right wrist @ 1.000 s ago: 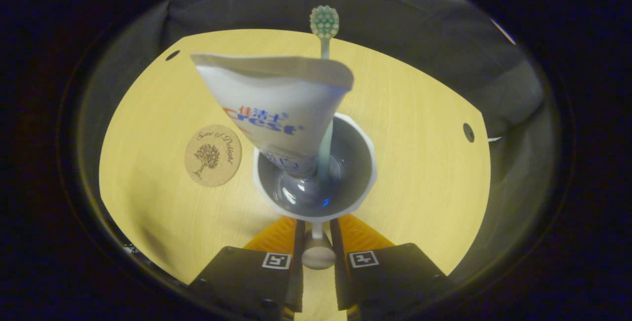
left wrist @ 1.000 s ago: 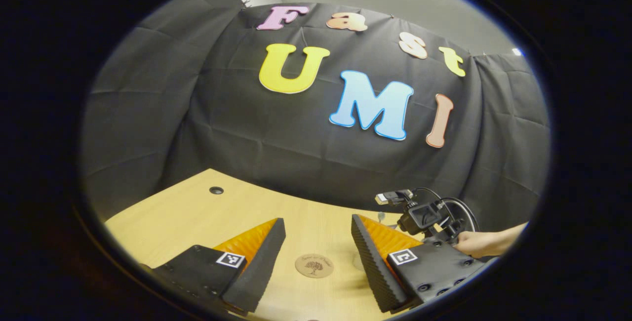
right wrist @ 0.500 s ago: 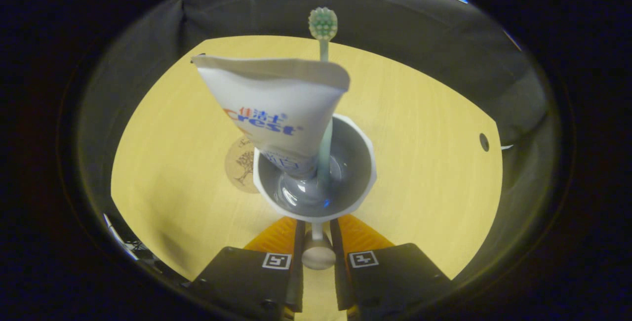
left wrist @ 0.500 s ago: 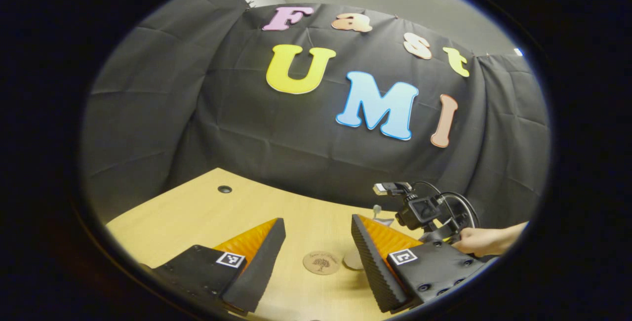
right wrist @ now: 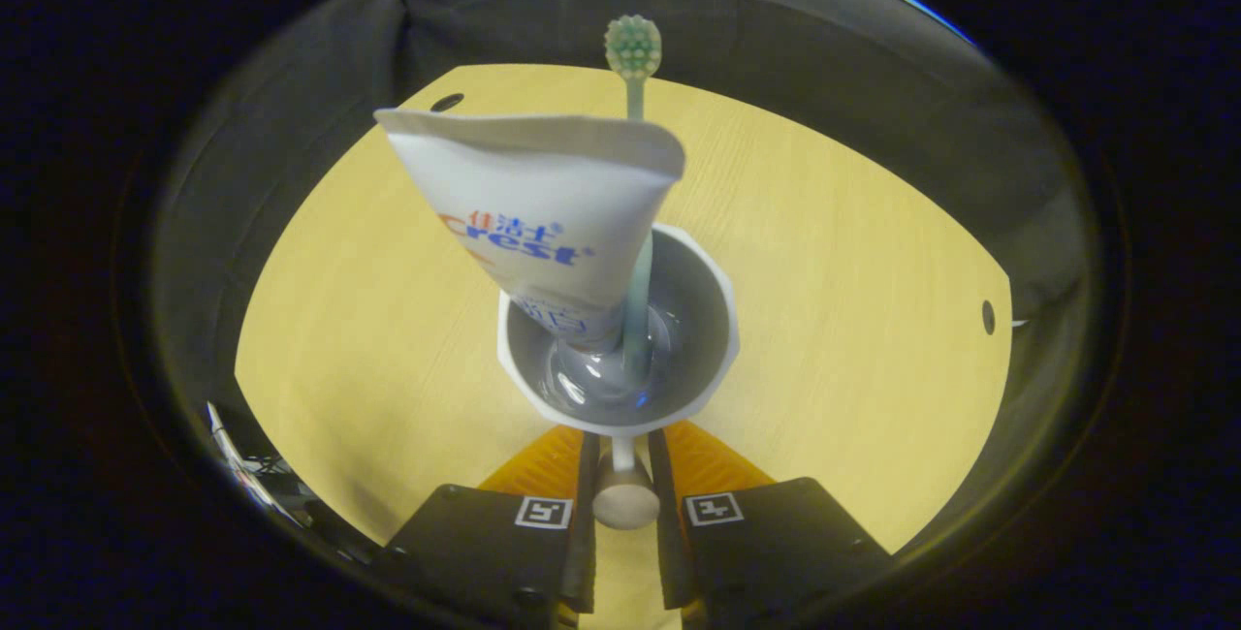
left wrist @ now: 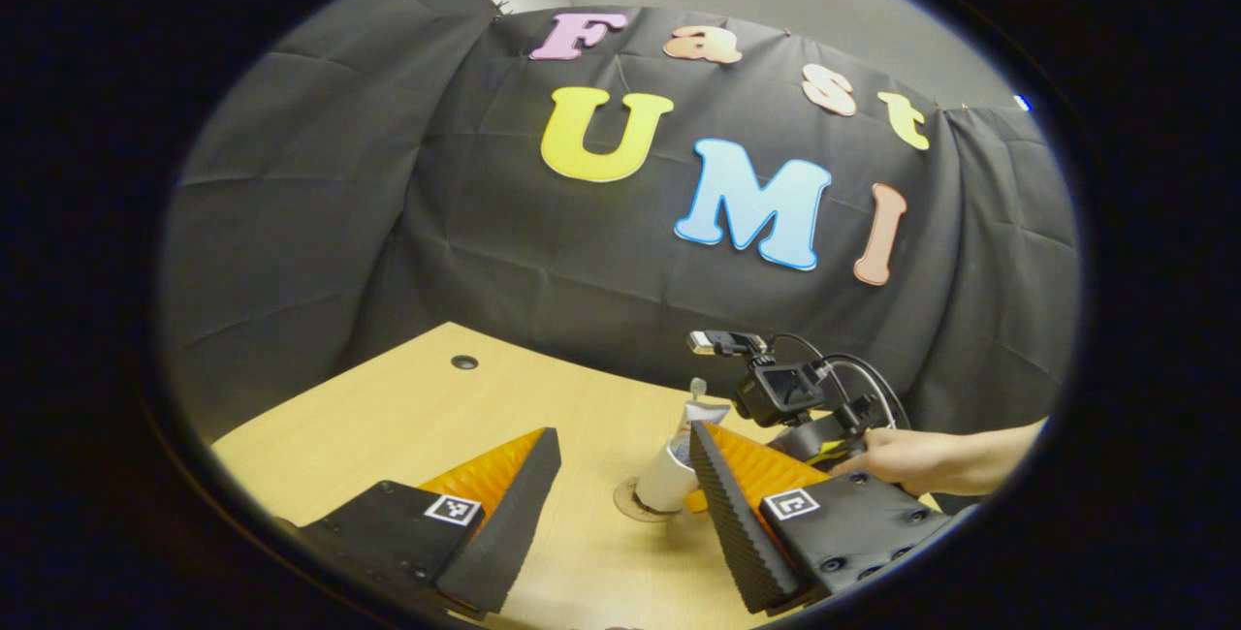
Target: Put the toothbrush and toothpaste on the desktop into the cup, then pick up the cup and place it on the coaster on the desktop.
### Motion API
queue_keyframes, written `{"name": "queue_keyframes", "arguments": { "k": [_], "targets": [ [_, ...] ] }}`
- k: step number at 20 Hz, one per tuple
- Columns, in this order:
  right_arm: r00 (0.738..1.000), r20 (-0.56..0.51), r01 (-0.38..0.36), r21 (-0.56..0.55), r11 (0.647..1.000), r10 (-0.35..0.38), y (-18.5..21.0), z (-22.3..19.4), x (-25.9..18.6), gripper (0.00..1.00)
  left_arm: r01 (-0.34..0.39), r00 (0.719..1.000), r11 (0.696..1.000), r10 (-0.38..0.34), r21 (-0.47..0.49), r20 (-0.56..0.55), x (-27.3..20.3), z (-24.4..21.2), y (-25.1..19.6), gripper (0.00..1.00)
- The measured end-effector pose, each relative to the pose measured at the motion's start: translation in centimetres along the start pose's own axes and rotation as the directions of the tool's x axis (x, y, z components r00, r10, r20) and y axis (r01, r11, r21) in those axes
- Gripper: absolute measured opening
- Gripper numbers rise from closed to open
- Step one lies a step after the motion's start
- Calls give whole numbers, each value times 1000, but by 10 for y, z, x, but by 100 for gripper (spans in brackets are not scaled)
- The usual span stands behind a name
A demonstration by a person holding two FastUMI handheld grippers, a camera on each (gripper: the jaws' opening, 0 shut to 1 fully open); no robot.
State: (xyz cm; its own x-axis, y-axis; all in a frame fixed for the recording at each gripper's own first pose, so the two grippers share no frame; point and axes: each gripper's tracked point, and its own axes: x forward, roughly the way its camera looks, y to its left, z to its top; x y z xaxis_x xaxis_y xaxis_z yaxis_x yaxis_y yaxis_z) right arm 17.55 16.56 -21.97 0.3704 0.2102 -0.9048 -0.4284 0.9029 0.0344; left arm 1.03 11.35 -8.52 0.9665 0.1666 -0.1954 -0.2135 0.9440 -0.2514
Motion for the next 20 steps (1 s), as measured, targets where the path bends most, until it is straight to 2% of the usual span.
{"name": "queue_keyframes", "arguments": {
  "k": [8, 9, 11, 12, 14, 15, 16, 19, 20],
  "targets": [
    [999, -37, 12, -7, 1000, -12, 1, 4, 17, 29, 11, 1000, 1000, -11, 6, -5, -4, 2, 2, 90],
    [999, -33, 10, -7, 1000, -10, -1, 5, 15, 41, 14, 1000, 1000, -13, 6, -7, -3, 1, 1, 90],
    [1000, -29, 9, -5, 1000, -9, 0, 5, 7, 34, 20, 1000, 1000, -20, 7, -9, -3, 1, 0, 90],
    [1000, -25, 11, -6, 1000, -11, -3, 5, 4, 38, 22, 1000, 1000, -22, 7, -10, -2, 1, -1, 90],
    [1000, -7, 13, -3, 1000, -13, -5, 6, -1, 41, 27, 1000, 1000, -27, 6, -9, -2, 2, -3, 90],
    [1000, 6, 8, 1, 1000, -8, -3, 8, -5, 46, 31, 999, 1000, -30, 6, -9, -2, 2, -5, 90],
    [1000, 18, 4, 5, 1000, -4, -4, 9, -10, 54, 33, 999, 999, -33, 6, -9, -1, 1, -7, 90],
    [998, 66, -6, 10, 1000, 6, -6, 13, -31, 67, 41, 999, 999, -41, 5, -1, -1, 5, -13, 90],
    [996, 85, -9, 11, 1000, 8, -6, 14, -38, 67, 43, 999, 999, -43, 6, 0, -1, 5, -15, 92]
  ]
}}
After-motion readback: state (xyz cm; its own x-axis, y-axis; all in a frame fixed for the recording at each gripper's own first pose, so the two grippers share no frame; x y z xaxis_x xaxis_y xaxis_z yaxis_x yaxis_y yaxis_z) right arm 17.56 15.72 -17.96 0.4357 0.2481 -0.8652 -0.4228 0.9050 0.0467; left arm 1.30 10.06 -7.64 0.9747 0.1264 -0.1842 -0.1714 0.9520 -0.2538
